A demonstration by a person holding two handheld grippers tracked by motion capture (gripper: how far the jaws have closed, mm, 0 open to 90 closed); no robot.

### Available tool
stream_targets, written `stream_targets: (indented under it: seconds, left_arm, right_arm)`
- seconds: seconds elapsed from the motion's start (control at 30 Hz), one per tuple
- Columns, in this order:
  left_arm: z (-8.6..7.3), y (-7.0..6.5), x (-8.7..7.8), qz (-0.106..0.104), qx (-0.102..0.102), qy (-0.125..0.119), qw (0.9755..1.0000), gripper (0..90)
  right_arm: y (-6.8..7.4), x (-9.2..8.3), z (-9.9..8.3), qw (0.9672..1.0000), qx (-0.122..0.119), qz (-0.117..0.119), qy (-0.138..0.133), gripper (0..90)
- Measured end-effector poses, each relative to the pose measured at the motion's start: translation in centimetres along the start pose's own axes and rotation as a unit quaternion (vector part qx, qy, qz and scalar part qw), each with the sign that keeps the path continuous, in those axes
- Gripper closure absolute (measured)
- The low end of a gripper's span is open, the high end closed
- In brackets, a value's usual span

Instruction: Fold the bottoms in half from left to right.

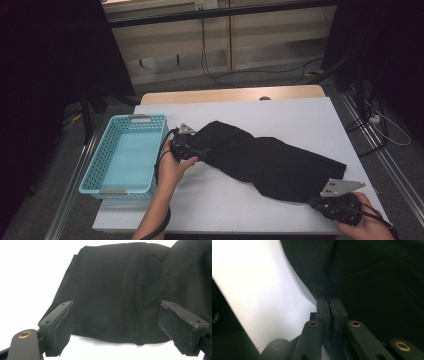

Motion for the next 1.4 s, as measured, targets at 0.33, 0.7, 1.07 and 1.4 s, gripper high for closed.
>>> stream_targets:
  seconds: [0.33, 0.7, 1.07, 1.4]
  left_arm:
    - [0.1, -0.2, 0.2, -0.002, -0.001, -0.002, 1.0000, 15.3]
    - [-0.1, 0.0, 0.2, -0.002, -0.004, 0.000, 1.0000, 15.3]
    - [-0.2, 0.2, 0.2, 0.002, -0.005, -0.001, 1.0000, 15.3]
    - [-0.2, 0.1, 0.3, 0.000, -0.001, 0.003, 1.0000, 15.2]
  right_arm:
    - [3.0, 2.2, 3.1, 0.9984, -0.017, 0.018, -0.051, 57.2]
    - [2.9, 4.6, 4.1, 0.9986, -0.029, 0.011, -0.043, 86.8]
    - [3.2, 2.9, 2.6, 0.9985, -0.029, 0.039, -0.026, 87.1]
    - [0.1, 2.4, 5.3, 0.9966, 0.023, 0.013, -0.078, 57.8]
Point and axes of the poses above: each handheld gripper's, and its own axes: x roughly forward along the jaws, z roughly out of its top, y roughly to its left, the point moved 5 cm from there along x, roughly forward along the jaws, and after that the axes turned 11 degrees about x, right-handed, at the moved point
